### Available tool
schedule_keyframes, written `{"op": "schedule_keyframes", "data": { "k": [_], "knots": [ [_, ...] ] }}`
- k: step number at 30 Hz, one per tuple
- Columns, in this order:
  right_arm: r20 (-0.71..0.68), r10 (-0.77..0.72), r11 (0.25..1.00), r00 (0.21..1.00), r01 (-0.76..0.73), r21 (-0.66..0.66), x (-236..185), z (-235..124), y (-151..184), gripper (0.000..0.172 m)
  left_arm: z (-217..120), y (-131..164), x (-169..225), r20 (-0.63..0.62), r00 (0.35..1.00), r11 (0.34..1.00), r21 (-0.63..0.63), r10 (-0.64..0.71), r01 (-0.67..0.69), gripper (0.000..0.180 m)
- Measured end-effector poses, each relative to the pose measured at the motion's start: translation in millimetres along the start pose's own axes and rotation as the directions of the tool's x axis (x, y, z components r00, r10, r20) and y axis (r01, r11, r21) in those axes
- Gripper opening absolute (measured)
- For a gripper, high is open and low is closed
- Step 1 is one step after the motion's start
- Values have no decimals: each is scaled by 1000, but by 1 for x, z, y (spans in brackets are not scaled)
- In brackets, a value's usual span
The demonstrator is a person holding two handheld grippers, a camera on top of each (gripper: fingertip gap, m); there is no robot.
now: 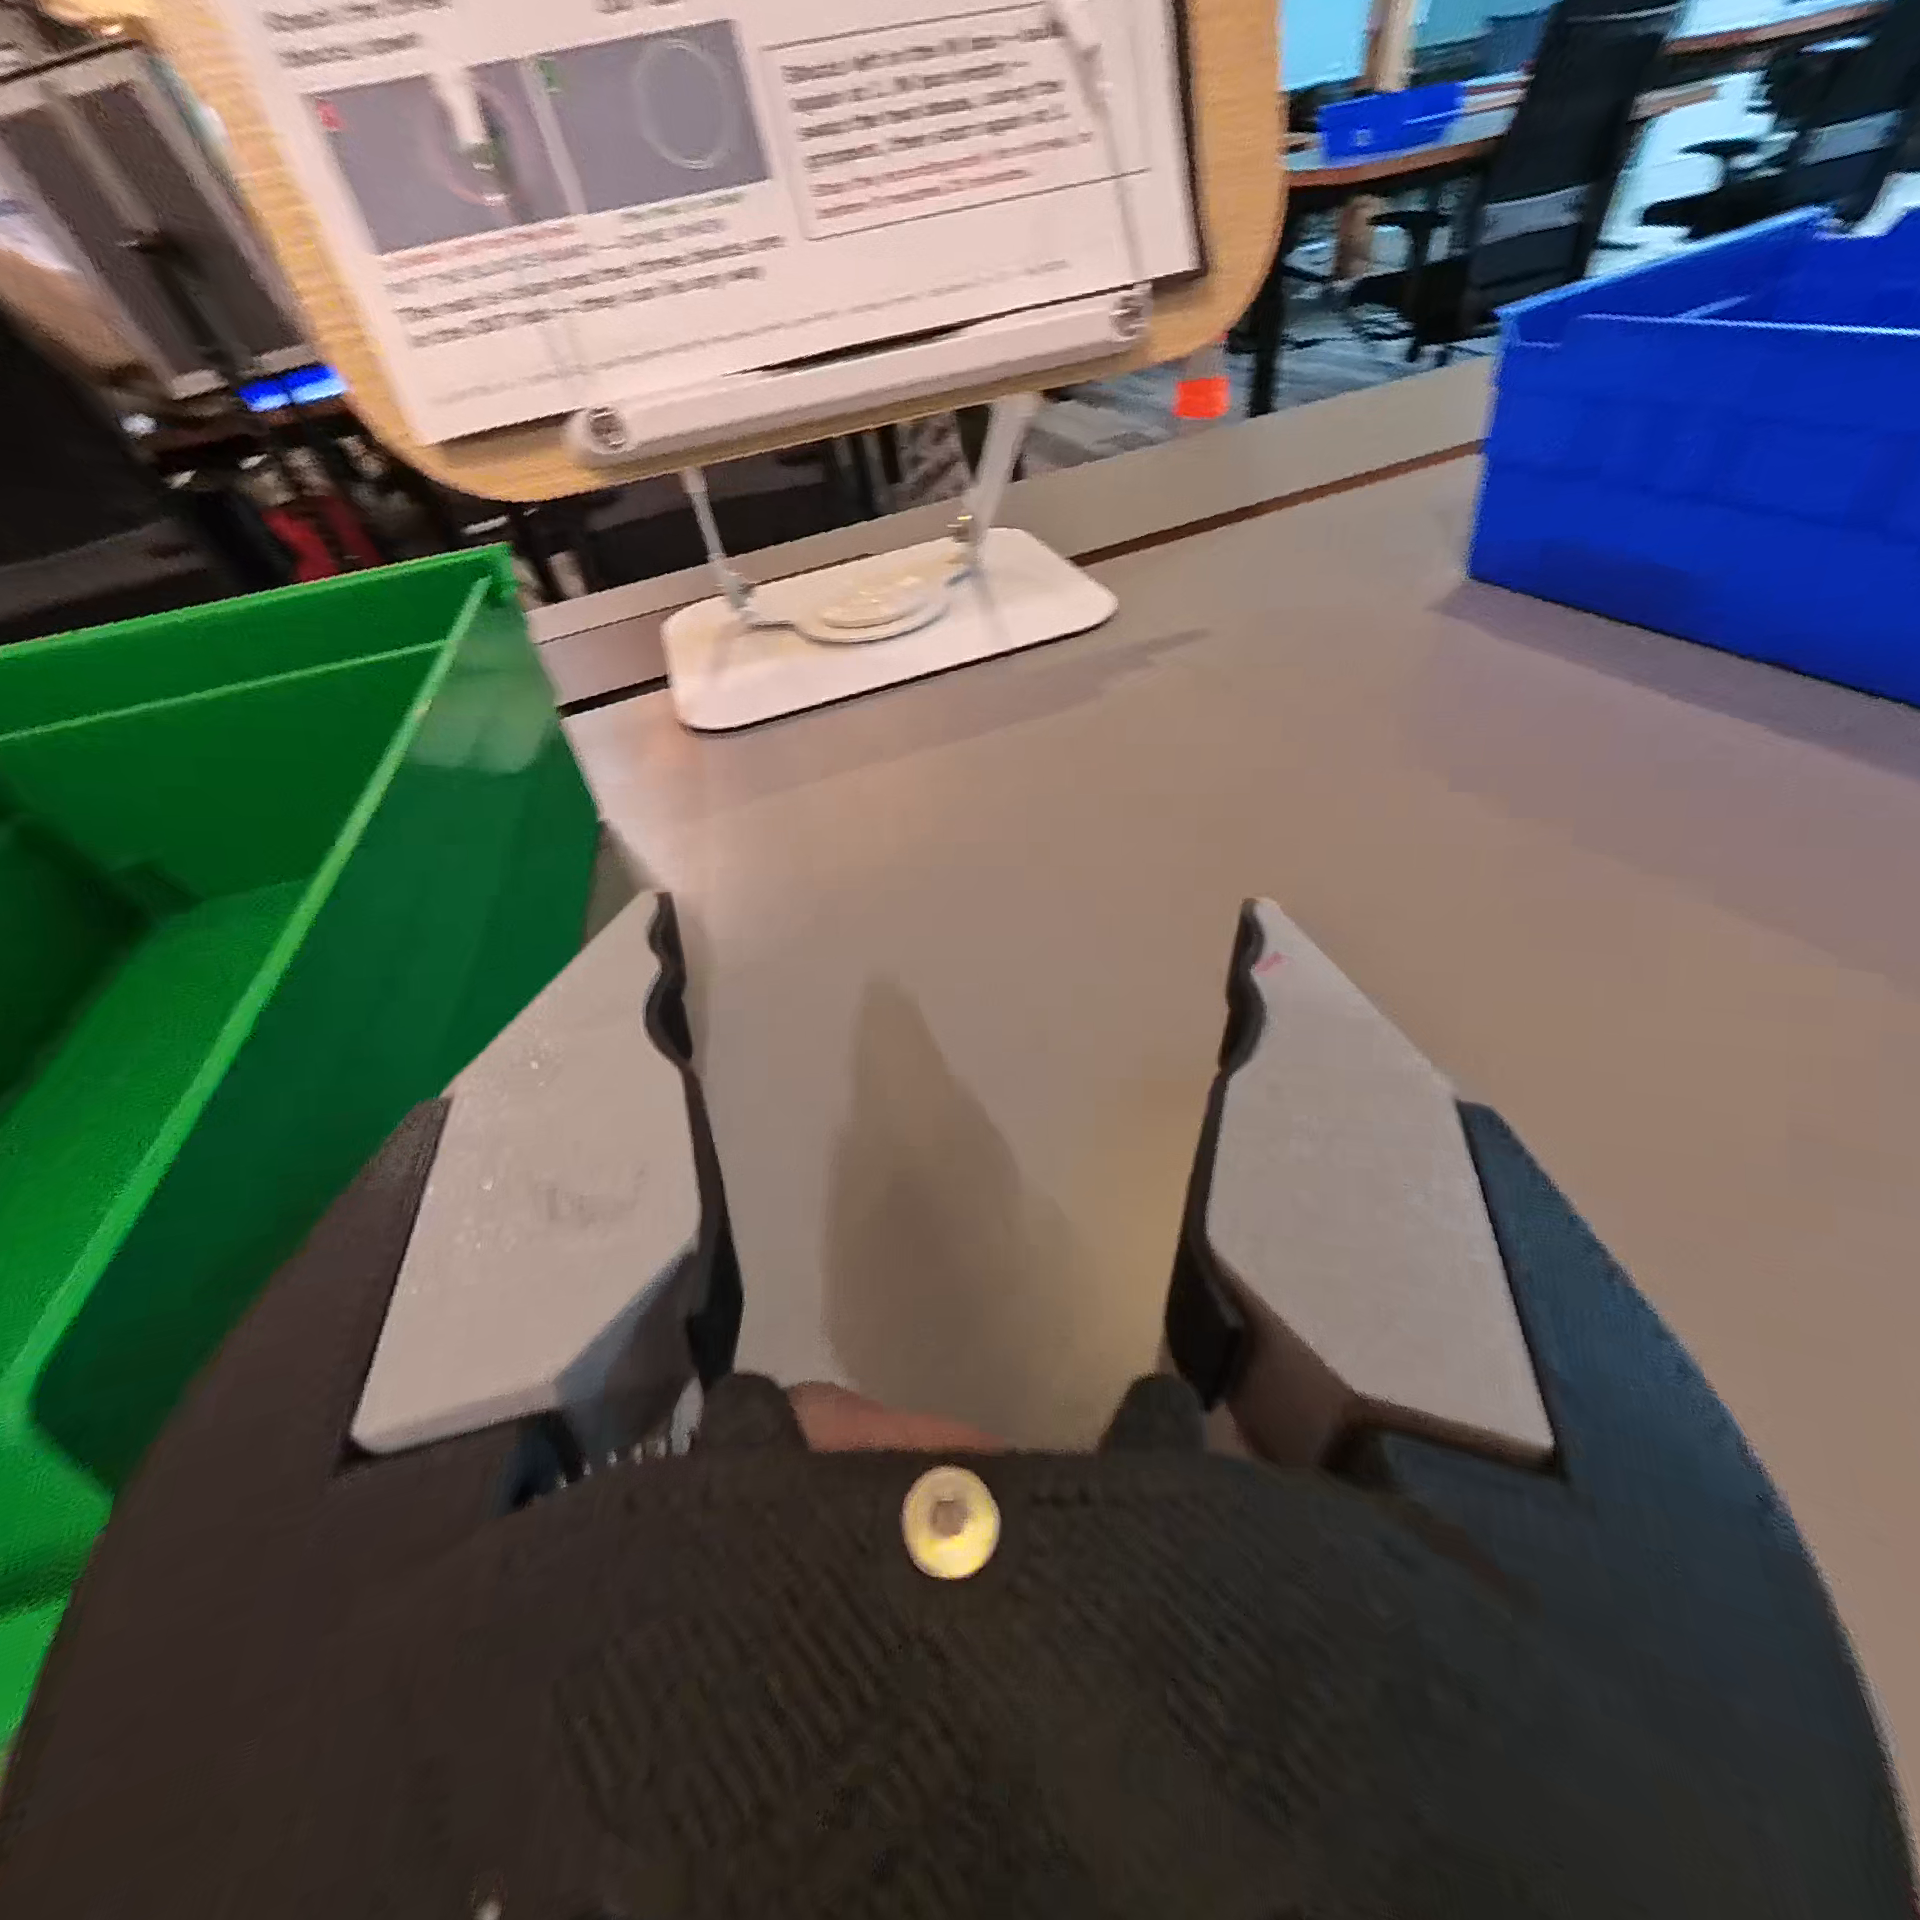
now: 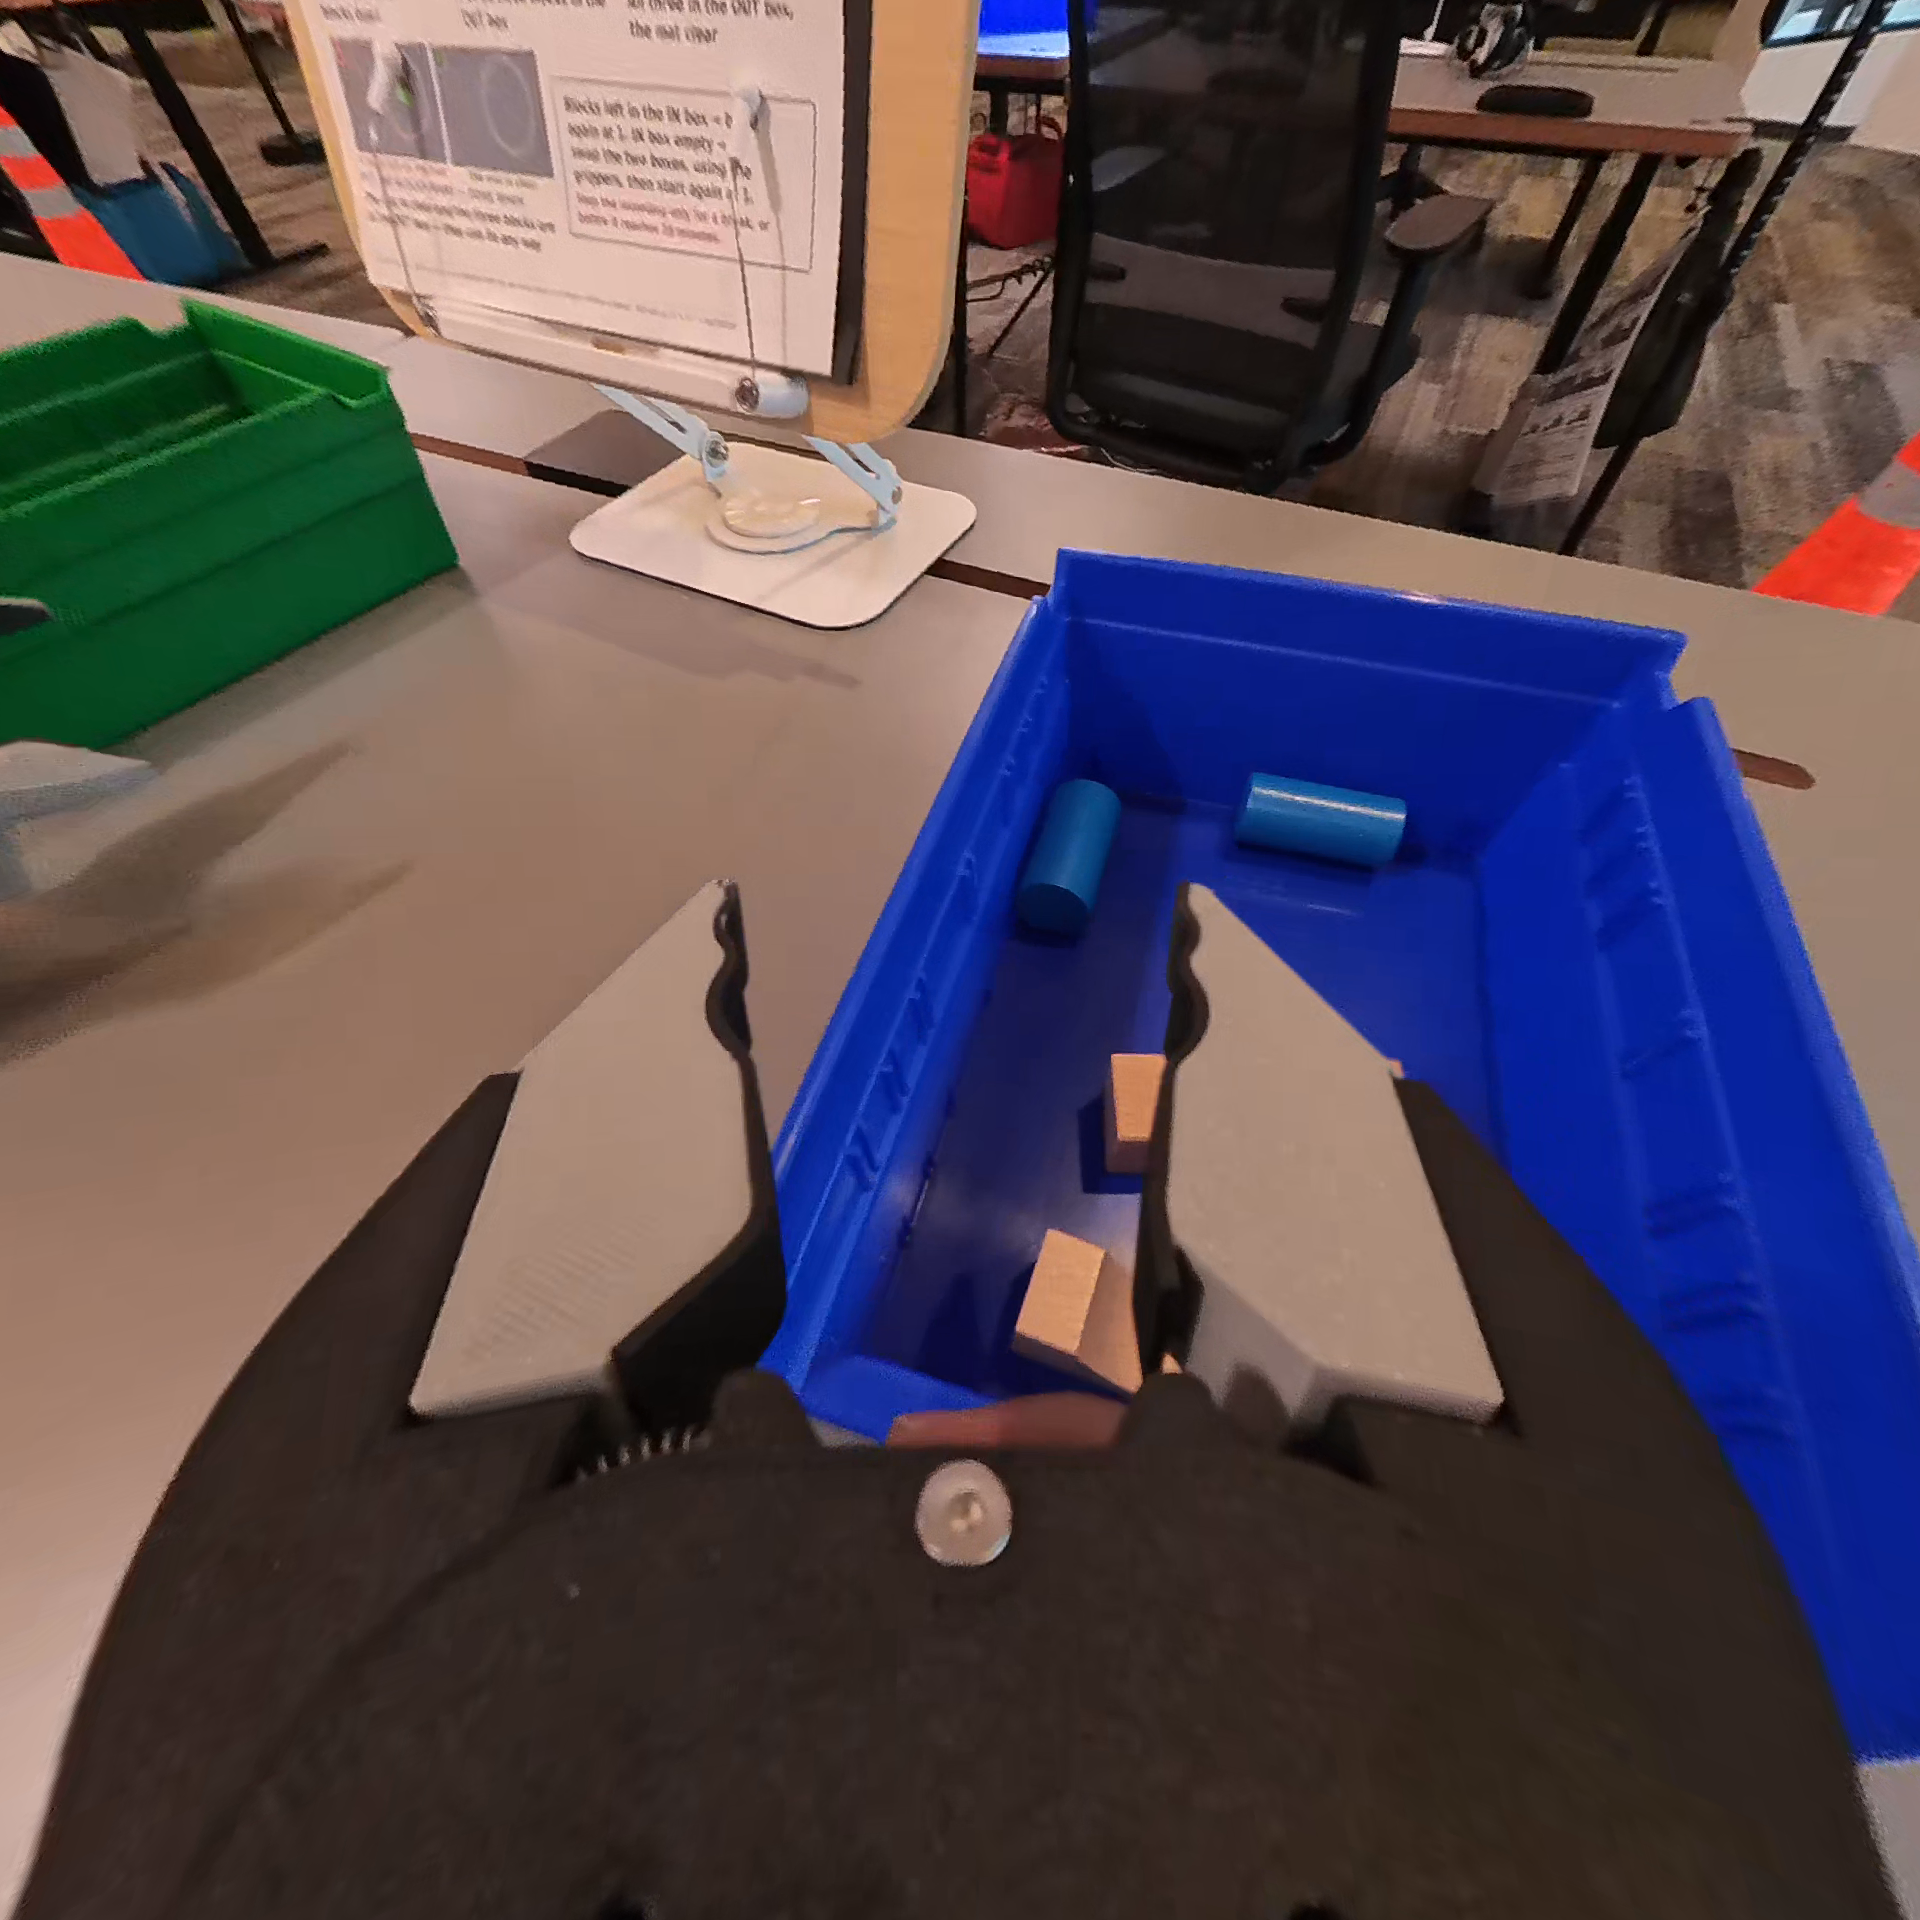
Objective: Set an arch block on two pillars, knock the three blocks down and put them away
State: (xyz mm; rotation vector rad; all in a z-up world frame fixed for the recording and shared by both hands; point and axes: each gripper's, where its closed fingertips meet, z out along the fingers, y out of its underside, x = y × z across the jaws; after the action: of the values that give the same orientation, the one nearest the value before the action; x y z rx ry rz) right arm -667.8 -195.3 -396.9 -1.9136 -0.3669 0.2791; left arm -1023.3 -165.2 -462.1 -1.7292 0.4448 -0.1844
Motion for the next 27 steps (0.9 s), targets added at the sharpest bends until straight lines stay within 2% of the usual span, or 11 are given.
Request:
{"op": "schedule_keyframes", "data": {
  "k": [3, 8, 9, 10, 11, 12, 15, 19, 22, 24, 27],
  "knots": [
    [39, 36, 999, 999, -38, 35, -6, -9, -9, 81, -13, -2, 0, 25, 999, 1000, -2, -28, 28, 99],
    [89, 58, 996, 994, -64, 61, -19, -24, -20, 78, -73, -43, 1, 138, 981, 975, 161, 133, -155, 91],
    [97, 56, 997, 994, -61, 54, -22, -25, -19, 79, -87, -52, -8, 175, 977, 965, 208, 124, -160, 87],
    [101, 52, 997, 994, -57, 43, -25, -26, -18, 81, -97, -60, -20, 200, 975, 962, 235, 95, -142, 69],
    [96, 48, 998, 994, -51, 28, -27, -25, -15, 86, -104, -61, -31, 205, 976, 969, 219, 70, -116, 57],
    [84, 41, 999, 996, -42, 10, -29, -24, -12, 91, -107, -59, -44, 213, 976, 981, 175, 46, -84, 62],
    [33, 5, 998, 999, -3, -65, -32, -18, 1, 95, -116, -47, -93, 304, 951, 996, 79, -56, 33, 99],
    [35, -53, 984, 998, 58, -168, -44, -8, 21, 94, -124, -29, -119, 255, 955, 988, 41, -155, 149, 95],
    [28, -85, 965, 996, 89, -247, -48, 0, 37, 92, -119, -14, -110, 118, 973, 979, -28, -196, 200, 90],
    [32, -106, 954, 994, 111, -278, -51, 1, 42, 90, -111, -3, -96, 34, 983, 979, -89, -181, 183, 78],
    [19, -153, 948, 988, 152, -280, -54, -3, 40, 89, -96, 16, -100, 102, 992, 983, -157, -81, 96, 77]
  ]
}}
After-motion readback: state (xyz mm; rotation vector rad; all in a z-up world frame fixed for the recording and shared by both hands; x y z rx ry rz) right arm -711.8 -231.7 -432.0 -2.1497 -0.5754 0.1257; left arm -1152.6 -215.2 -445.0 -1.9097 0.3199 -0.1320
